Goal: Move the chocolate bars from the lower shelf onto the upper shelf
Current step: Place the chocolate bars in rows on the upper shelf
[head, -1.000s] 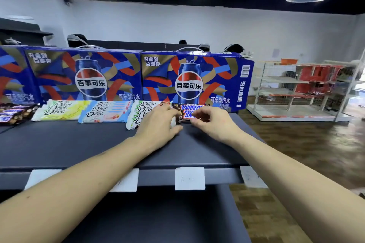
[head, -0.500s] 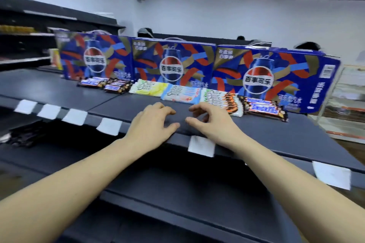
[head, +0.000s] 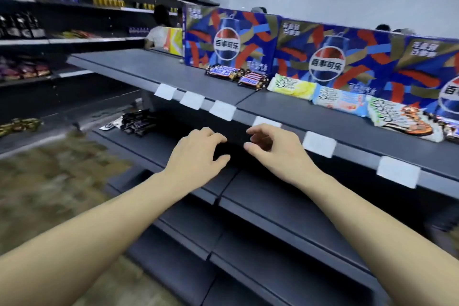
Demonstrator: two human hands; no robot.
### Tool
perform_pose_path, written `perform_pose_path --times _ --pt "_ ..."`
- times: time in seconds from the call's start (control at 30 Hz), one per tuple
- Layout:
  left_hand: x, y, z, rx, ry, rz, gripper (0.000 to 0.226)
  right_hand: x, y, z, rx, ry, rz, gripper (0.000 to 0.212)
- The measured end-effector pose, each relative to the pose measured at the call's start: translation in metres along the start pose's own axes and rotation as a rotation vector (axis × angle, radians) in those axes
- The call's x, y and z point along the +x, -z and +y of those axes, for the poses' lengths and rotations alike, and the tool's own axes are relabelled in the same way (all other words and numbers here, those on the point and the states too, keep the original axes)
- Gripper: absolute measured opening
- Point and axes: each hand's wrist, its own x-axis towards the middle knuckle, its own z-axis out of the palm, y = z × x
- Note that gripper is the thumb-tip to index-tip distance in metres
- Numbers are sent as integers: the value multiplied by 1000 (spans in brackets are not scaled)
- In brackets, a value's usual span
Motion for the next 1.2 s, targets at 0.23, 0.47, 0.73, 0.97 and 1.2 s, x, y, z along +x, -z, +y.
perform_pose_path --times 0.23,0.47,0.73,0.97,1.2 --pt "-38 9 -102 43 83 -67 50 12 -97 -41 42 -53 -122 43" --pt "-48 -11 -173 40 137 -102 50 36 -181 -58 54 -76 -226 50" --pt "-20 -57 -236 42 178 -146 50 88 -268 -40 66 -122 -269 58" --pt "18 -82 -309 64 245 -199 47 147 -329 -12 92 -174 -289 57" --pt "45 -102 -376 38 289 -220 47 202 -391 -9 85 -228 -294 52"
